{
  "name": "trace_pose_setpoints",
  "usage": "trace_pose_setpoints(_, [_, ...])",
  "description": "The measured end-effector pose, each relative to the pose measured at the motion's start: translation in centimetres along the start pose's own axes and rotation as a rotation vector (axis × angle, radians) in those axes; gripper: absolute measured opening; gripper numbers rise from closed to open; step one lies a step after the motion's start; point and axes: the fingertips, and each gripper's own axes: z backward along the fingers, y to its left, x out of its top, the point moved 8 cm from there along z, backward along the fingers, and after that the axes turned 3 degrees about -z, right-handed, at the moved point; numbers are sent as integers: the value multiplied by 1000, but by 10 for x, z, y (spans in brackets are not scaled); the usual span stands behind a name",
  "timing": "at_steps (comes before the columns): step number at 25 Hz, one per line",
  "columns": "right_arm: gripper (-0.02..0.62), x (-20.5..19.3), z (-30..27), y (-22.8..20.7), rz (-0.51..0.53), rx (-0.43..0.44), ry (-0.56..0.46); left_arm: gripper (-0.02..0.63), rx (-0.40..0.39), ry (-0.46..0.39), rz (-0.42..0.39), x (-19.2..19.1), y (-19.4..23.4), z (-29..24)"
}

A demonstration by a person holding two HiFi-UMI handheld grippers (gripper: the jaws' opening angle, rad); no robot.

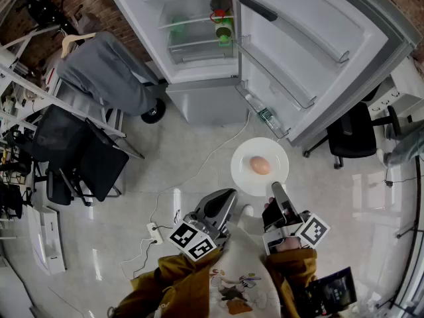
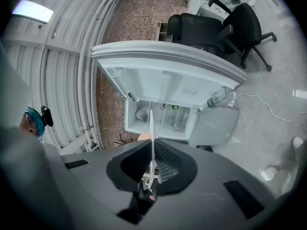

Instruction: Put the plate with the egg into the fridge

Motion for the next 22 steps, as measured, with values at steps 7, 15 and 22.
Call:
trace_pose_setpoints(7, [23, -4, 3, -2, -20, 0, -29, 8, -65, 29, 21, 5, -5, -4])
trace_pose_setpoints(15, [23, -4, -10, 1, -7, -5, -35, 8, -4, 46, -67, 24, 8, -5])
trace_pose_setpoints(22, [23, -6, -12, -4, -18, -19, 10, 8, 52, 53, -17, 15, 8, -1])
